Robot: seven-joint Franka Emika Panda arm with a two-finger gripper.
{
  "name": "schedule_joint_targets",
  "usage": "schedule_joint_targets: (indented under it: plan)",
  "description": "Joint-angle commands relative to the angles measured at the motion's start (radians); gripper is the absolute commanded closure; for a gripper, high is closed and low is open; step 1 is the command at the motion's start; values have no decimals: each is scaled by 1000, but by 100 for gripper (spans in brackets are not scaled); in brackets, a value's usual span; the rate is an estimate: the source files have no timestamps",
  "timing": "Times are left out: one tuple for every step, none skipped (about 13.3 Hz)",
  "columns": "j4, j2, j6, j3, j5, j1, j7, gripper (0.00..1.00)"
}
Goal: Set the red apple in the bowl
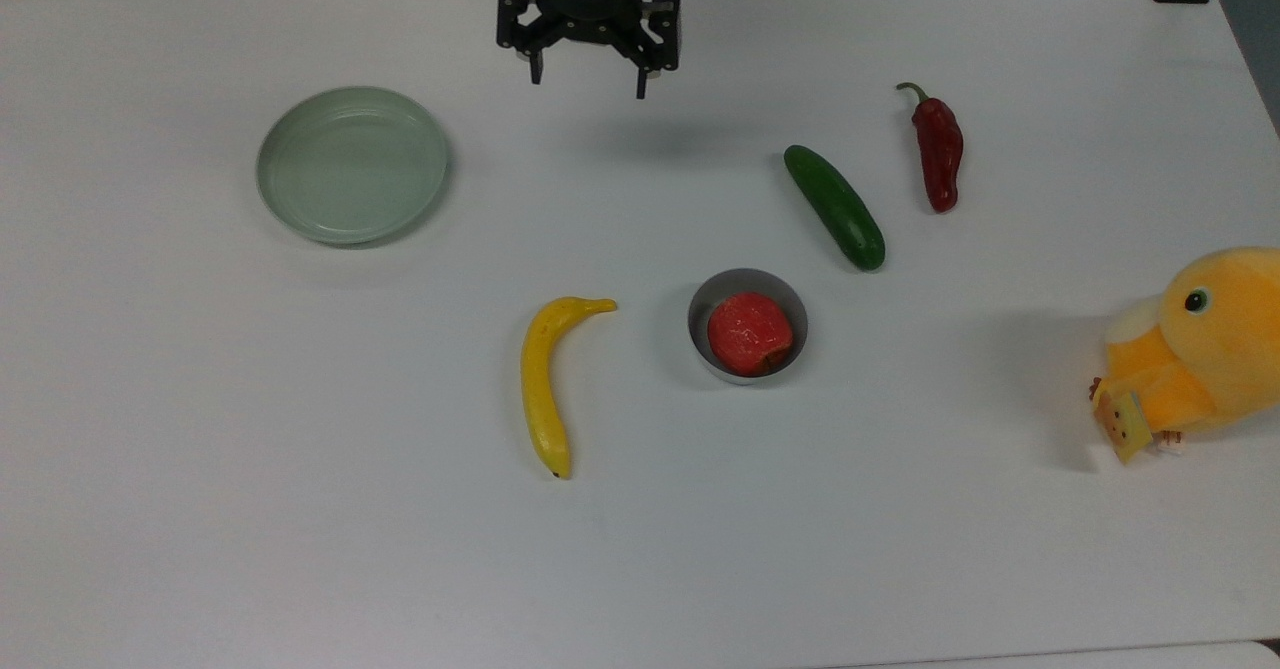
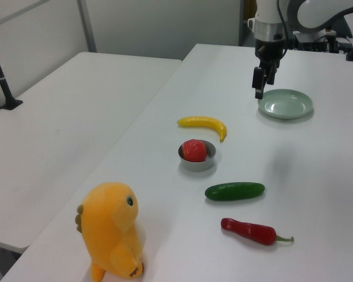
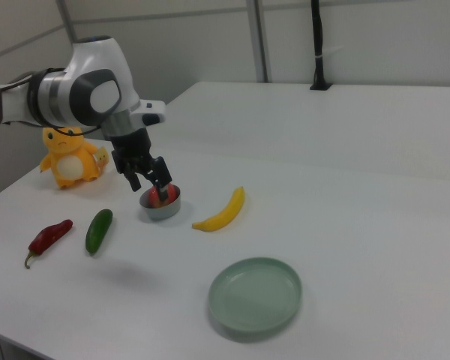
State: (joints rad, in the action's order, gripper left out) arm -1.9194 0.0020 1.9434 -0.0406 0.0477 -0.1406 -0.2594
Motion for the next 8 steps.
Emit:
schedule_joint_targets:
  plan:
    - [-30,-7,35,4,-12,12,29,0]
    - [-26,1,37,5,-17,12,28,0]
    - [-26,1,38,5,-20,13,29,0]
    - [-26,1,39,10,-20,13,29,0]
    - [-26,1,42,14,-20,13,29,0]
    - [-24,1,42,19,-22,12,32,0]
    - [-24,1,42,19,-23,12,35,0]
    - [-24,1,42,19,-25,12,35,0]
